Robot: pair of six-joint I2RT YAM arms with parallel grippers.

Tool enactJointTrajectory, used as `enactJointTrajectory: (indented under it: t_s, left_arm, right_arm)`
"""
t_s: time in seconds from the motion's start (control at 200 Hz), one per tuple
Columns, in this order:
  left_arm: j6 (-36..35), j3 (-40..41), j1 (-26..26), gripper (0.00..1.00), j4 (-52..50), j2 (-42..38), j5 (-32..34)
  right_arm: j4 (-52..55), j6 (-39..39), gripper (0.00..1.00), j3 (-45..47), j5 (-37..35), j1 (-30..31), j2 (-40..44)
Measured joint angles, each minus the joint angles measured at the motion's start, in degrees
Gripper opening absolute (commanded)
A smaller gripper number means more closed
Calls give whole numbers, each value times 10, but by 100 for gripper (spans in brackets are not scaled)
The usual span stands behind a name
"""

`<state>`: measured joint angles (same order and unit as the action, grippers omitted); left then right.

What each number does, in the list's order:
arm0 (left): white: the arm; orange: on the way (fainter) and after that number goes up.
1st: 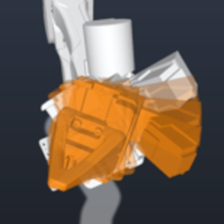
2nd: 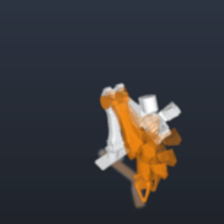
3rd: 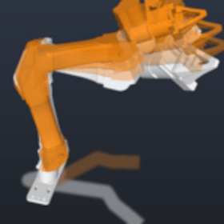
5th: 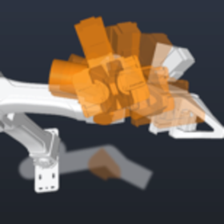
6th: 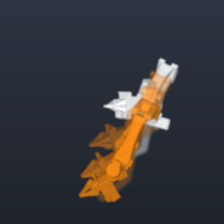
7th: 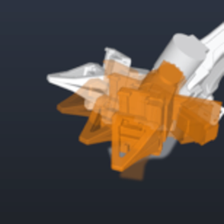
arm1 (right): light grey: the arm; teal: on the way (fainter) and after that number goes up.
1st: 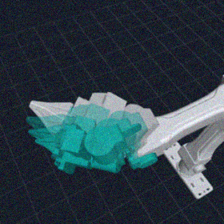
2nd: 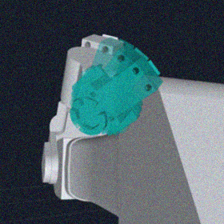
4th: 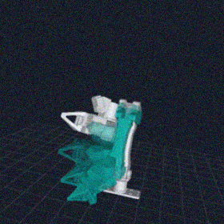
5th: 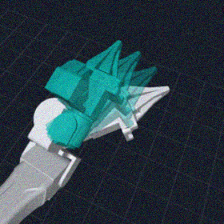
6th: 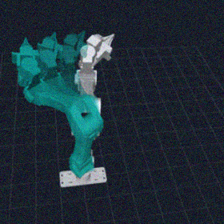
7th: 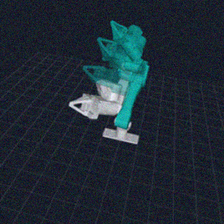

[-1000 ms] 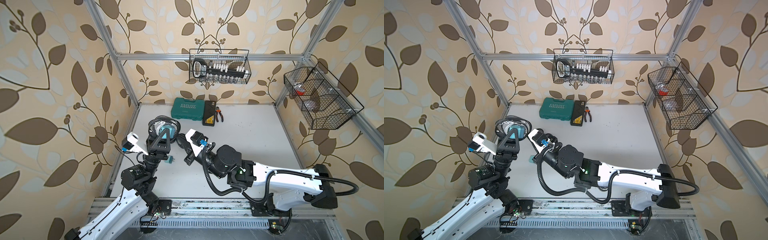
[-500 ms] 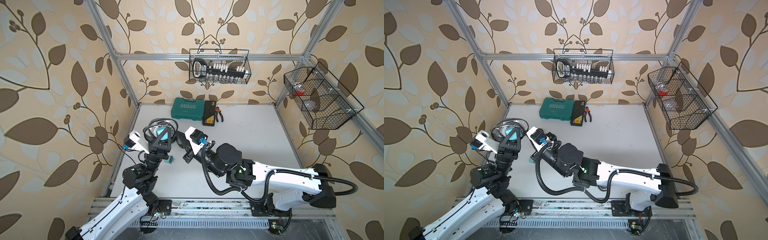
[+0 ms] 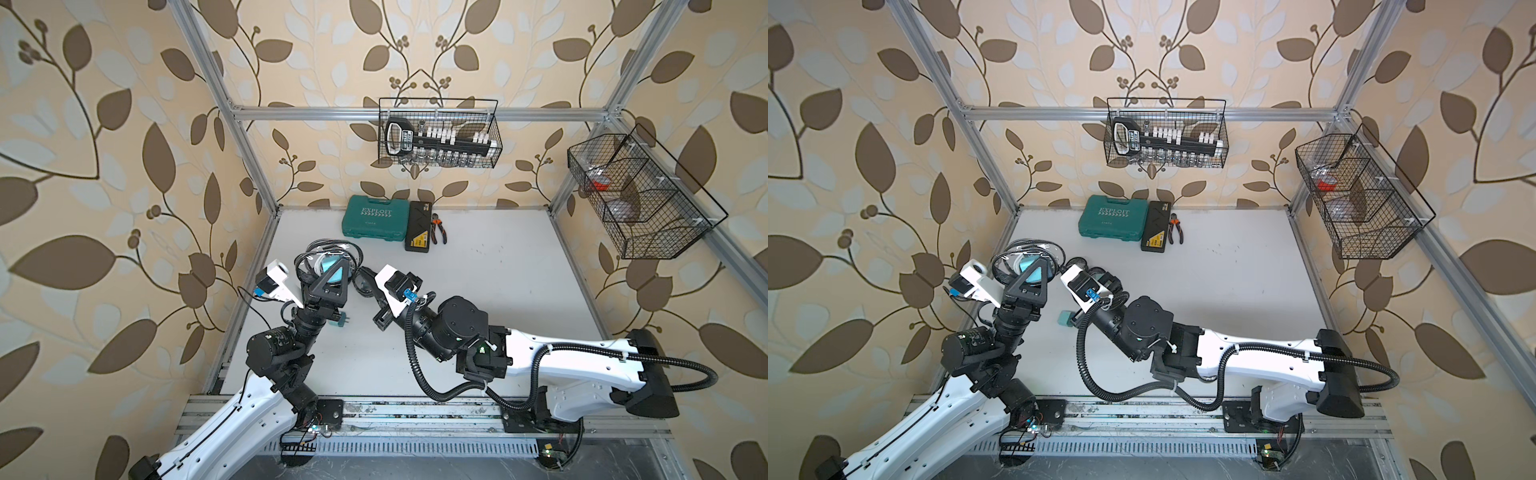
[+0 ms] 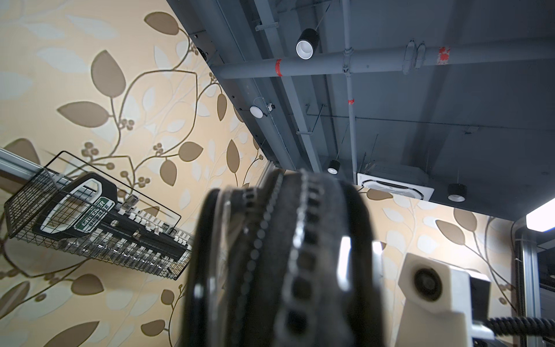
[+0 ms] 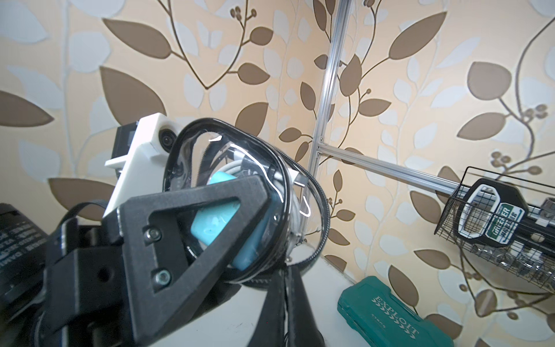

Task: Pack away charging kits
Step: Zip the zipper on the storage bag.

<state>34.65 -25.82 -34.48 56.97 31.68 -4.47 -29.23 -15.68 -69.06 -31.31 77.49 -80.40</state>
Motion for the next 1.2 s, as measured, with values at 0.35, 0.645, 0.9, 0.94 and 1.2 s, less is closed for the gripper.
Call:
enactJointTrajectory:
  t_s: [0.35, 0.645, 0.9, 0.94, 1.2]
  left_arm:
    - [1, -8, 0, 0, -35, 3, -14]
    - [3, -18, 1, 0, -94, 3, -14]
    - [10, -28, 0, 0, -100, 16, -32]
    - [13, -29, 0, 0, -92, 20, -37]
    - [3, -70, 0, 0, -104, 39, -81]
  right_arm:
    - [-6, -36, 0, 19, -4, -10, 13]
    - [5, -39, 0, 40, 25, -38, 26]
    - [28, -32, 0, 49, 55, -48, 48]
    - [31, -32, 0, 49, 58, -47, 52]
    - [48, -14, 16, 42, 47, -34, 72]
